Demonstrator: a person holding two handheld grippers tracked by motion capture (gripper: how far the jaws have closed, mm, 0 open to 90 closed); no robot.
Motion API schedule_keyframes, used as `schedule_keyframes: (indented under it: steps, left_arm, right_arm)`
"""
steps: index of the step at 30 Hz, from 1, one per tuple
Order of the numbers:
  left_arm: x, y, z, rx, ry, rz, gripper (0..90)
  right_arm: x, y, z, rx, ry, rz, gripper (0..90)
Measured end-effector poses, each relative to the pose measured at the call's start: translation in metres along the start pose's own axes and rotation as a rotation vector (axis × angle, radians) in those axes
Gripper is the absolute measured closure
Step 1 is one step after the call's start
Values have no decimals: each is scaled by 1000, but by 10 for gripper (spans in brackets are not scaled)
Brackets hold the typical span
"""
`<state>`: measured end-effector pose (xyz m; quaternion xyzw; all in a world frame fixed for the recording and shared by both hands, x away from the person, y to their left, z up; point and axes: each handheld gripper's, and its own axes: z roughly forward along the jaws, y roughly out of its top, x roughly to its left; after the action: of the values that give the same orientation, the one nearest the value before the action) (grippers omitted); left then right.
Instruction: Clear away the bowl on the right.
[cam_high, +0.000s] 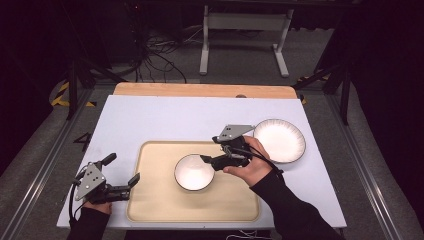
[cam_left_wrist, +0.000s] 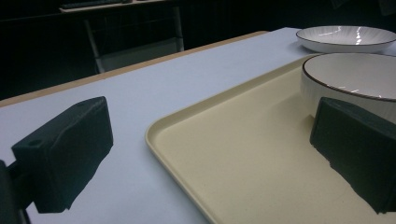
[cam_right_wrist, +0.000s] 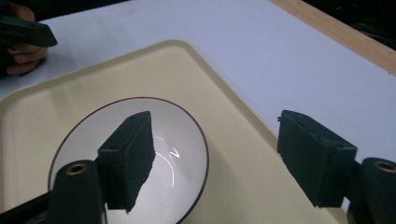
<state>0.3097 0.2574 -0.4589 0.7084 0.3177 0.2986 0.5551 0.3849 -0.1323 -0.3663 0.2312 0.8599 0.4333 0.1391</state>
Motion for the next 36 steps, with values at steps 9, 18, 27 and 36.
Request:
schedule_keyframes:
  steps: [9,18,27,36]
  left_arm:
    - [0,0,0,-1,-1,0,2]
    - [0,0,0,-2,0,-1,2]
    - [0,0,0,-2,1,-1,2]
    - [0,0,0,-2,2,-1,2]
  right_arm:
    - [2,-11,-11,-86,-14,-9,152]
    - [0,-24,-22,-175,-21,-17,74]
    - [-4,-41,-35,-202,-44,-34,65]
    - [-9,-57,-49,-244,-81,-72,65]
